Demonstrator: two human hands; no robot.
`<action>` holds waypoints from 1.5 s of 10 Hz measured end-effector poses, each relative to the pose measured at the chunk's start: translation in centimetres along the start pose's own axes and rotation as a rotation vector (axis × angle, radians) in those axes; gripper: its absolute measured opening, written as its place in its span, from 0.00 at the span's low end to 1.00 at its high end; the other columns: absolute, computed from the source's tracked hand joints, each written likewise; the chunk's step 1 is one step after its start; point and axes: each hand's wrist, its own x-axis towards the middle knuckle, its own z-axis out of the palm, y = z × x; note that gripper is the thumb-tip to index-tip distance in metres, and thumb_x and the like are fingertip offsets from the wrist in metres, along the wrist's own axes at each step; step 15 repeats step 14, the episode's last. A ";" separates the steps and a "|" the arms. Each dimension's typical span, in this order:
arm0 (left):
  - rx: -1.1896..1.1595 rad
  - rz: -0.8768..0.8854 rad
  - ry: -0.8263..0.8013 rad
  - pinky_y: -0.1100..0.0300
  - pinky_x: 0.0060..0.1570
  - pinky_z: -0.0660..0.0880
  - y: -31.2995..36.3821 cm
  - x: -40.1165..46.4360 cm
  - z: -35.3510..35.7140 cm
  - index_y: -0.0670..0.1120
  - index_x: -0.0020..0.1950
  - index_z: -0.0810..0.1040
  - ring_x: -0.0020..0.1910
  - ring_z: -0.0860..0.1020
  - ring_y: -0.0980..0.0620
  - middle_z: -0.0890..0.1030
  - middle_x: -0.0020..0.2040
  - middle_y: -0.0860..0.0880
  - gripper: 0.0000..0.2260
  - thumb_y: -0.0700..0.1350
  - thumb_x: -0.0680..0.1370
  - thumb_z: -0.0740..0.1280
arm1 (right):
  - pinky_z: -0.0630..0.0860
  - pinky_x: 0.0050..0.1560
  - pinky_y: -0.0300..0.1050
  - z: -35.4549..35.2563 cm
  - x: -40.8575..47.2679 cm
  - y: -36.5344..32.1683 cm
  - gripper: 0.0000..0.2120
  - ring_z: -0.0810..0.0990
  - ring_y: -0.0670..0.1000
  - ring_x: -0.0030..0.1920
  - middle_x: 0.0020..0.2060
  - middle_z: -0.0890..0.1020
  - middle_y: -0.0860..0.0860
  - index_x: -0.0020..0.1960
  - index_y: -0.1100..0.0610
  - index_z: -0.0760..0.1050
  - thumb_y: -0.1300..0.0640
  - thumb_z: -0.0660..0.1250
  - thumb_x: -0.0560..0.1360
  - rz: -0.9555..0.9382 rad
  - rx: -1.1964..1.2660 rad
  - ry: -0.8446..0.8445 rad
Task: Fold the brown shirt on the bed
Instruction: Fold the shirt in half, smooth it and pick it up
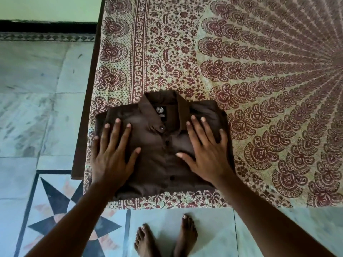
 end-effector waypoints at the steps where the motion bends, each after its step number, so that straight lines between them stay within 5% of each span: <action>1: 0.002 -0.092 -0.019 0.38 0.78 0.54 -0.7 0.1 1.3 0.57 0.84 0.49 0.83 0.50 0.45 0.47 0.85 0.51 0.33 0.67 0.80 0.50 | 0.56 0.73 0.70 0.6 1.1 2.2 0.46 0.47 0.52 0.83 0.84 0.47 0.49 0.84 0.50 0.48 0.22 0.47 0.76 0.080 -0.076 -0.096; 3: -0.012 -0.073 0.099 0.40 0.79 0.52 0.9 -0.6 -0.4 0.50 0.84 0.55 0.83 0.51 0.44 0.51 0.85 0.46 0.32 0.62 0.82 0.53 | 0.52 0.76 0.69 -1.5 0.2 1.7 0.44 0.45 0.56 0.83 0.84 0.44 0.53 0.84 0.49 0.46 0.24 0.48 0.77 0.138 -0.087 0.009; 5: 0.033 -0.001 0.025 0.39 0.79 0.52 0.2 0.0 1.0 0.57 0.84 0.50 0.83 0.49 0.43 0.49 0.85 0.48 0.36 0.70 0.78 0.52 | 0.57 0.75 0.69 0.1 1.5 3.5 0.44 0.45 0.56 0.83 0.84 0.45 0.50 0.84 0.45 0.48 0.22 0.48 0.75 -0.031 -0.051 -0.052; 6: 0.020 0.015 -0.021 0.38 0.79 0.53 -0.8 0.4 1.8 0.58 0.84 0.50 0.83 0.50 0.43 0.50 0.85 0.50 0.38 0.72 0.77 0.51 | 0.60 0.73 0.69 0.8 1.4 5.7 0.39 0.49 0.58 0.83 0.83 0.50 0.46 0.82 0.40 0.53 0.23 0.49 0.77 0.077 -0.060 -0.052; 8: -0.026 0.010 0.027 0.38 0.79 0.53 0.3 -0.5 -0.3 0.53 0.84 0.52 0.84 0.47 0.44 0.48 0.85 0.49 0.36 0.67 0.79 0.53 | 0.51 0.77 0.69 -1.4 -0.3 2.3 0.42 0.42 0.58 0.83 0.83 0.44 0.55 0.84 0.48 0.48 0.26 0.50 0.78 0.155 0.005 0.014; 10: 0.038 0.044 0.036 0.39 0.79 0.54 -0.1 -4.1 1.4 0.53 0.83 0.56 0.83 0.52 0.42 0.52 0.85 0.48 0.37 0.68 0.78 0.55 | 0.56 0.77 0.65 1.2 -5.4 0.6 0.38 0.45 0.57 0.83 0.84 0.45 0.53 0.83 0.41 0.49 0.26 0.51 0.78 0.055 0.042 -0.071; 12: 0.029 0.070 -0.011 0.41 0.79 0.53 -0.9 -3.7 2.2 0.55 0.84 0.53 0.83 0.50 0.43 0.49 0.85 0.50 0.36 0.69 0.79 0.54 | 0.55 0.77 0.67 2.4 -7.9 3.0 0.38 0.47 0.61 0.83 0.83 0.49 0.56 0.83 0.45 0.48 0.28 0.51 0.79 0.411 0.054 -0.031; 13: -0.108 0.034 0.013 0.39 0.78 0.58 -0.2 -4.0 0.3 0.53 0.83 0.55 0.83 0.54 0.43 0.54 0.84 0.48 0.35 0.66 0.80 0.56 | 0.58 0.76 0.68 1.4 -9.0 2.4 0.38 0.49 0.62 0.82 0.83 0.52 0.58 0.83 0.49 0.53 0.31 0.52 0.80 0.494 0.157 0.017; 14: -0.595 -0.057 0.084 0.40 0.70 0.71 2.7 -5.1 -3.6 0.52 0.81 0.60 0.77 0.67 0.45 0.67 0.79 0.46 0.30 0.60 0.81 0.61 | 0.70 0.72 0.64 -1.6 -9.6 1.2 0.33 0.62 0.64 0.79 0.80 0.61 0.63 0.78 0.63 0.65 0.42 0.61 0.81 0.455 0.377 0.204; 15: -0.595 -0.057 0.084 0.40 0.70 0.71 2.7 -5.1 -3.6 0.52 0.81 0.60 0.77 0.67 0.45 0.67 0.79 0.46 0.30 0.60 0.81 0.61 | 0.70 0.72 0.64 -1.6 -9.6 1.2 0.33 0.62 0.64 0.79 0.80 0.61 0.63 0.78 0.63 0.65 0.42 0.61 0.81 0.455 0.377 0.204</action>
